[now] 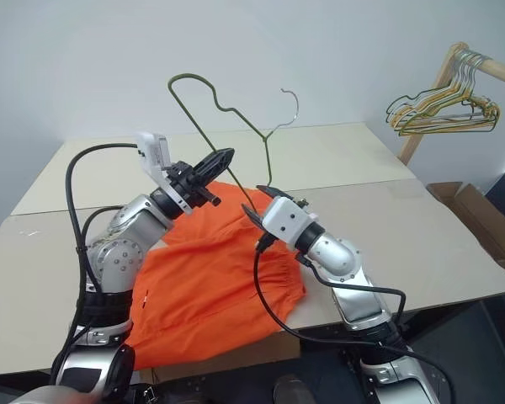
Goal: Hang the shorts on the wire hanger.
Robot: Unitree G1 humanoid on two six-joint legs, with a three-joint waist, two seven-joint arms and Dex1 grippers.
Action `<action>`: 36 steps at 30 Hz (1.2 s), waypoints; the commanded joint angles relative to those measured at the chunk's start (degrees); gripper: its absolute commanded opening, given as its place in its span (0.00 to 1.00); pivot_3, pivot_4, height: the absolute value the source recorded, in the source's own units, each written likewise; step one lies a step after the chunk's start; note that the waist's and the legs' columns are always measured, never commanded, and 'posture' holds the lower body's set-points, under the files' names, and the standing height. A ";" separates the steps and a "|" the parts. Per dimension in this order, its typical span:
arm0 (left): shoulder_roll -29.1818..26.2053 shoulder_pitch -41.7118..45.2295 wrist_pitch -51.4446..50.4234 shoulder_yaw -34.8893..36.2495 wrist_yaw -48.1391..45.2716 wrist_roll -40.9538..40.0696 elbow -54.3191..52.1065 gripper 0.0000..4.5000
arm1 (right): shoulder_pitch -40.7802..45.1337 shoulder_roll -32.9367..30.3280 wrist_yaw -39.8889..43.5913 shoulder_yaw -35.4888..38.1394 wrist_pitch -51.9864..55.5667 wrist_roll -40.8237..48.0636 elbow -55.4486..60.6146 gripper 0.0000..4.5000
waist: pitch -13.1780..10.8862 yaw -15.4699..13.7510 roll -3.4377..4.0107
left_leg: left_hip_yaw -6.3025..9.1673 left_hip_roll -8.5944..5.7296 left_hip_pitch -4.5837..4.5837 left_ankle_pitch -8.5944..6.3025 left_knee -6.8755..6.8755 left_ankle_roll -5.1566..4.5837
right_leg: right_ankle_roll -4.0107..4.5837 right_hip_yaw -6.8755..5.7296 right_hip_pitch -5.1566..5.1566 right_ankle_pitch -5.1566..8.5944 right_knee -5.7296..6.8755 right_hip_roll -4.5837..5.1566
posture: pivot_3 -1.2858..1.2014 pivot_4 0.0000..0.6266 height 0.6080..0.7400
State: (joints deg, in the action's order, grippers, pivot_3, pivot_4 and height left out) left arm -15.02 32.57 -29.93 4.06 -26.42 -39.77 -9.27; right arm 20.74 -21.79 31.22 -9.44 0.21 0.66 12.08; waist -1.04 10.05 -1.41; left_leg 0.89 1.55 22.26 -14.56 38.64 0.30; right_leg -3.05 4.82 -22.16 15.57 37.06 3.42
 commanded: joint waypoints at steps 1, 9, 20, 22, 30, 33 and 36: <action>-3.30 -0.05 1.37 3.67 -6.40 -2.63 -1.20 0.00 | 0.41 -4.50 7.51 6.83 10.80 14.31 6.78 0.95 | 0.00 0.03 0.00 | 0.00 0.01 0.01 0.00 0.00 0.00 | 0.00 0.00 0.00 0.00 -0.01 0.00 | 0.46 0.00 1.00; -10.72 -0.10 -7.04 13.85 -25.66 -24.65 -1.06 0.00 | 3.76 -20.85 32.23 12.56 43.51 45.75 0.91 0.95 | -0.03 0.11 0.02 | 0.03 0.08 -0.02 -0.03 0.03 -0.06 | 0.01 -0.12 0.11 0.02 -0.07 -0.04 | 0.46 0.00 1.00; -9.97 -2.21 -8.58 13.85 -28.31 -28.30 -2.48 0.00 | 12.11 -13.55 33.22 9.96 51.68 48.33 -6.66 0.95 | -0.03 -0.02 0.01 | 0.04 0.09 -0.01 -0.03 0.07 -0.07 | -0.01 -0.12 0.11 0.04 -0.06 -0.07 | 0.46 0.00 1.00; -9.66 -2.47 -8.51 13.39 -28.05 -28.14 -2.89 0.00 | 12.87 -12.71 32.51 10.00 52.76 48.67 -6.20 0.95 | -0.03 -0.32 0.01 | 0.05 0.09 0.02 -0.03 0.07 -0.06 | -0.01 -0.13 0.10 0.04 -0.07 -0.06 | 0.47 0.00 1.00; -7.98 -2.74 -7.28 11.91 -27.30 -26.89 -3.60 0.00 | 13.90 -12.45 32.44 7.09 54.91 48.09 -2.32 0.95 | -0.04 -1.24 0.02 | 0.03 0.09 0.03 -0.03 0.13 -0.06 | -0.01 -0.13 0.08 0.04 -0.04 -0.06 | 0.46 0.00 1.00; -7.67 -2.70 -7.09 11.39 -27.55 -26.73 -3.63 0.00 | 13.74 -12.44 32.43 6.78 54.94 47.97 -2.25 0.95 | -0.03 -1.23 0.02 | 0.02 0.08 0.03 -0.03 0.13 -0.06 | -0.01 -0.13 0.08 0.04 -0.04 -0.05 | 0.46 0.00 1.00; -7.71 -3.14 -6.55 10.92 -27.69 -26.00 -3.85 0.00 | 13.86 -12.72 31.91 7.02 55.38 48.19 -2.64 0.82 | -0.03 -1.23 0.02 | 0.02 0.08 0.03 -0.03 0.13 -0.06 | -0.01 -0.13 0.08 0.04 -0.04 -0.06 | 0.46 0.00 1.00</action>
State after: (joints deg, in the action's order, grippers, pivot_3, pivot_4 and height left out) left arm -22.71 29.12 -37.55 15.11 -53.78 -65.99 -11.53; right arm 33.32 -34.10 63.34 -3.53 55.34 48.39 8.30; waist -1.07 8.82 -1.40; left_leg 0.92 1.63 22.29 -14.60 38.77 0.24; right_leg -3.07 4.70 -22.08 15.61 37.01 3.37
